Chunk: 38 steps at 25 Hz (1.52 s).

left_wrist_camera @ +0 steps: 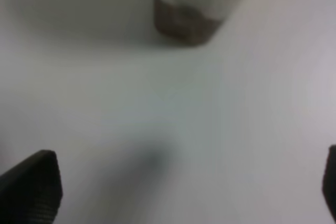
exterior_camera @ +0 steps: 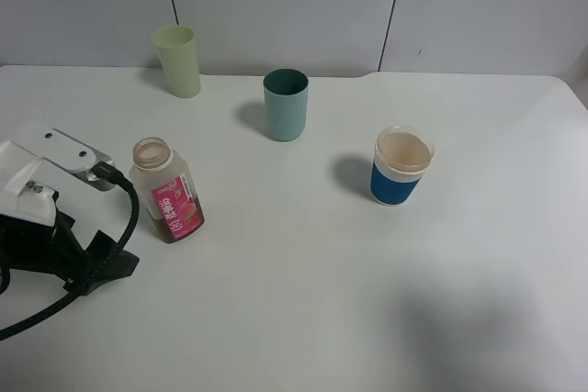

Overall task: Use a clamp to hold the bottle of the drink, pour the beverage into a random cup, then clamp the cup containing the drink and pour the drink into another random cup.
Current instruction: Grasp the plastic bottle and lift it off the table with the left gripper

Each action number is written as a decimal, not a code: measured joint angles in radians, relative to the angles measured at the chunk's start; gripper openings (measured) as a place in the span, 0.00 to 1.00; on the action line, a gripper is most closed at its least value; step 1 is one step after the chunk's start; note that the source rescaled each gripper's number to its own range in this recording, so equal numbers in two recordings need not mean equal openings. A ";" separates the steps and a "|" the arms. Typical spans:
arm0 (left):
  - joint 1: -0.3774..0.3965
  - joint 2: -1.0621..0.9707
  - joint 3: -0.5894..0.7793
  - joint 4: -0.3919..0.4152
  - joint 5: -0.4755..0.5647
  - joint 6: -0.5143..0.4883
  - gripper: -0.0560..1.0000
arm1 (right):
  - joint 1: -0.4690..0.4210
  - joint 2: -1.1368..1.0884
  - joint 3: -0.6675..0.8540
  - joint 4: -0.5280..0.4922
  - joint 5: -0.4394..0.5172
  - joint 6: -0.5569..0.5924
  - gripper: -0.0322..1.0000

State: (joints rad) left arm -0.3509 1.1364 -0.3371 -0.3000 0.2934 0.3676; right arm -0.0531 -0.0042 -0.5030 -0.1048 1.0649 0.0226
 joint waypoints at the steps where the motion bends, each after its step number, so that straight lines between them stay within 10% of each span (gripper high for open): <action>1: -0.005 0.000 0.016 -0.003 -0.039 -0.004 1.00 | 0.000 0.000 0.000 0.000 0.000 0.000 1.00; 12: -0.072 0.075 0.164 0.045 -0.482 -0.136 1.00 | 0.000 0.000 0.000 0.000 0.000 0.000 1.00; 22: -0.078 0.314 0.171 0.412 -0.840 -0.447 1.00 | 0.000 0.000 0.000 0.000 0.000 0.000 1.00; 38: -0.078 0.616 0.171 0.480 -1.328 -0.454 1.00 | 0.000 0.000 0.000 0.000 0.000 0.000 1.00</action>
State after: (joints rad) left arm -0.4290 1.7528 -0.1665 0.1800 -1.0347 -0.0868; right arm -0.0531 -0.0042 -0.5030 -0.1048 1.0649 0.0226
